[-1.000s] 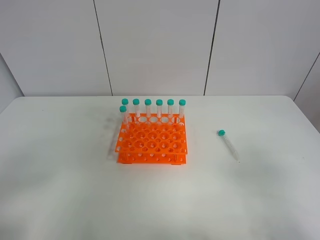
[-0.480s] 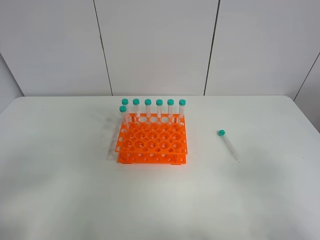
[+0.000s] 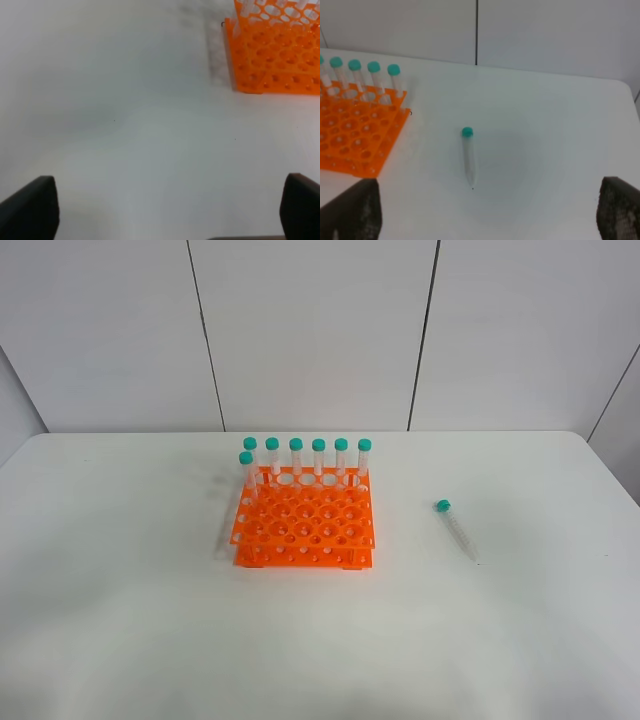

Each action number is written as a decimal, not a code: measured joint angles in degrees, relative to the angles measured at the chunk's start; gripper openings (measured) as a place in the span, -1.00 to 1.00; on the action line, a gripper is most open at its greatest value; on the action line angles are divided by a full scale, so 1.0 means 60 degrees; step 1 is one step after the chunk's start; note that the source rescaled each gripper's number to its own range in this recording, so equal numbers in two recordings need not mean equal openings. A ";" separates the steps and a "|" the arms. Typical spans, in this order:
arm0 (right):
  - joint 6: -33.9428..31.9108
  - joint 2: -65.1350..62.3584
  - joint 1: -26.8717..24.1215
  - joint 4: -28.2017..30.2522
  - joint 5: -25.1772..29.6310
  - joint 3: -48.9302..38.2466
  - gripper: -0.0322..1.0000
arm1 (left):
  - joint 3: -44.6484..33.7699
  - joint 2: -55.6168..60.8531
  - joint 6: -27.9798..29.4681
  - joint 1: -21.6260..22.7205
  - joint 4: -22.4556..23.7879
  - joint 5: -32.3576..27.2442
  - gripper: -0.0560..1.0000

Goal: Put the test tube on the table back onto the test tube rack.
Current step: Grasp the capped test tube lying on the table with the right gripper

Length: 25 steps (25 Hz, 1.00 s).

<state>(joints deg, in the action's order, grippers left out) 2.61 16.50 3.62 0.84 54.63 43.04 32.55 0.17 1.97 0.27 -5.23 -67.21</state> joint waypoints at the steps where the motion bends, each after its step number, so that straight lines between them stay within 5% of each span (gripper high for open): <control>1: 0.0014 0.0384 0.0000 -0.0010 -0.0021 0.0252 0.82 | 0.0000 0.0000 0.0000 0.0000 0.0000 0.0000 1.00; 25: 0.0630 1.0491 0.0000 -0.0248 0.0484 0.5036 0.81 | 0.0000 0.0000 0.0000 0.0000 0.0000 0.0000 1.00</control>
<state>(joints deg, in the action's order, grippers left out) 6.39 79.45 3.62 -0.65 57.53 73.25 32.55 0.17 1.97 0.27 -5.23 -67.21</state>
